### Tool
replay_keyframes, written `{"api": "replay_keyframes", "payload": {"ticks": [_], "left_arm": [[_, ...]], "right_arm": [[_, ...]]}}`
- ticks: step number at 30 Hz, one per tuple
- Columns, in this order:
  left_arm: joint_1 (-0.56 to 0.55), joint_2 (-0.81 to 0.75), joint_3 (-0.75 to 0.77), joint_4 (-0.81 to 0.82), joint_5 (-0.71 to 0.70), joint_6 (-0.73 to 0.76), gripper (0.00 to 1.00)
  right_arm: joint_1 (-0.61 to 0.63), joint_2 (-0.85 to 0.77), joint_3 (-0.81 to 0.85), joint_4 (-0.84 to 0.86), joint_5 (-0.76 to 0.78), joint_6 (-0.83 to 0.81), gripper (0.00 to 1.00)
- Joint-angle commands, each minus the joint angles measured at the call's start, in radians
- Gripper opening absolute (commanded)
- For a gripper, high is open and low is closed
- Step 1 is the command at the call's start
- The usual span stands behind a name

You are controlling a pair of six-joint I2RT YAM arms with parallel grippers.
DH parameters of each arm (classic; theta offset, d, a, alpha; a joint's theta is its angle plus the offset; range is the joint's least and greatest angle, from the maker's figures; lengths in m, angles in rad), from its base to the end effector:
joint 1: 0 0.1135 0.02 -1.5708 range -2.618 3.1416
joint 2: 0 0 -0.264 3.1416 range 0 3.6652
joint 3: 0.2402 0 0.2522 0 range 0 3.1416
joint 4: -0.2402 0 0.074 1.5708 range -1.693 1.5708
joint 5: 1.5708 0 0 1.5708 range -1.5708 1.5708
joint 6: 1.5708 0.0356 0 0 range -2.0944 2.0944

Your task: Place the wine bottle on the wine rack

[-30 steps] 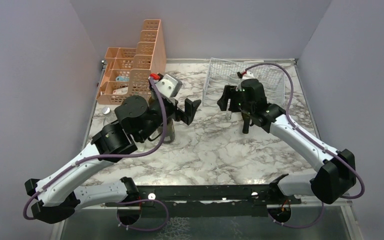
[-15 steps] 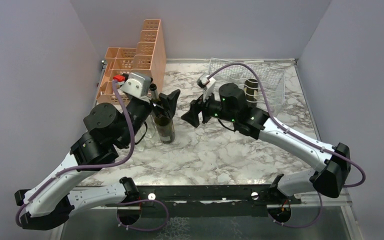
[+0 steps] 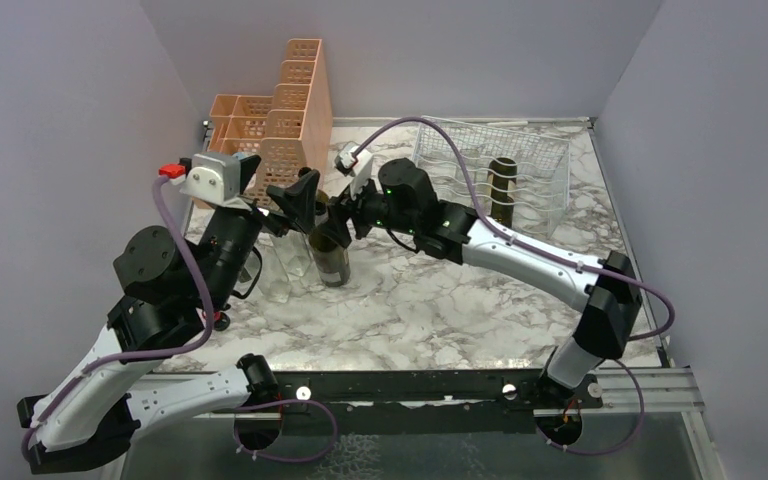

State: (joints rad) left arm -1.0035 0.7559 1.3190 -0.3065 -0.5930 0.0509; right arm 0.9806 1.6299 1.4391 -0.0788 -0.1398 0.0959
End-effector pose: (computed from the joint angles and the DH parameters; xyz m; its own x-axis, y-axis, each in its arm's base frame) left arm 0.0722 -0.0763 0.5024 0.1570 -0.1679 -0.9732 0.4014 0.9112 -0.0924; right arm 0.2145 0.3291 0.3604 -0.2335 -0.1782 -0.9559 -0.8792 0.4587 0.1292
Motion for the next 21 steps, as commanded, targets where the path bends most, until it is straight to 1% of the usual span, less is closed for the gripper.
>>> {"api": "replay_keyframes", "payload": {"ticks": [1,4,10,13,15,18,21], "left_arm": [[-0.003,-0.026,0.008,0.030,-0.047,0.013,0.99],[-0.003,-0.032,0.003,0.028,-0.047,0.011,0.99],[-0.002,-0.035,-0.005,0.028,-0.045,0.007,0.99],[-0.003,-0.036,-0.008,0.025,-0.045,0.008,0.99],[-0.003,-0.036,-0.005,0.019,-0.041,0.021,0.99],[-0.003,-0.041,0.000,0.010,-0.049,0.030,0.99],[-0.003,-0.050,-0.010,0.010,-0.049,0.033,0.99]], "right_arm": [[0.020,0.082,0.087,0.044,0.019,-0.052,0.67],[0.026,0.118,0.115,0.048,0.012,-0.067,0.62],[0.036,0.142,0.125,0.064,0.021,-0.092,0.43],[0.041,0.123,0.095,0.094,0.040,-0.107,0.28],[0.048,0.100,0.068,0.113,0.074,-0.120,0.21],[0.055,0.053,0.027,0.132,0.120,-0.139,0.15],[0.059,-0.002,-0.013,0.139,0.173,-0.159,0.10]]}}
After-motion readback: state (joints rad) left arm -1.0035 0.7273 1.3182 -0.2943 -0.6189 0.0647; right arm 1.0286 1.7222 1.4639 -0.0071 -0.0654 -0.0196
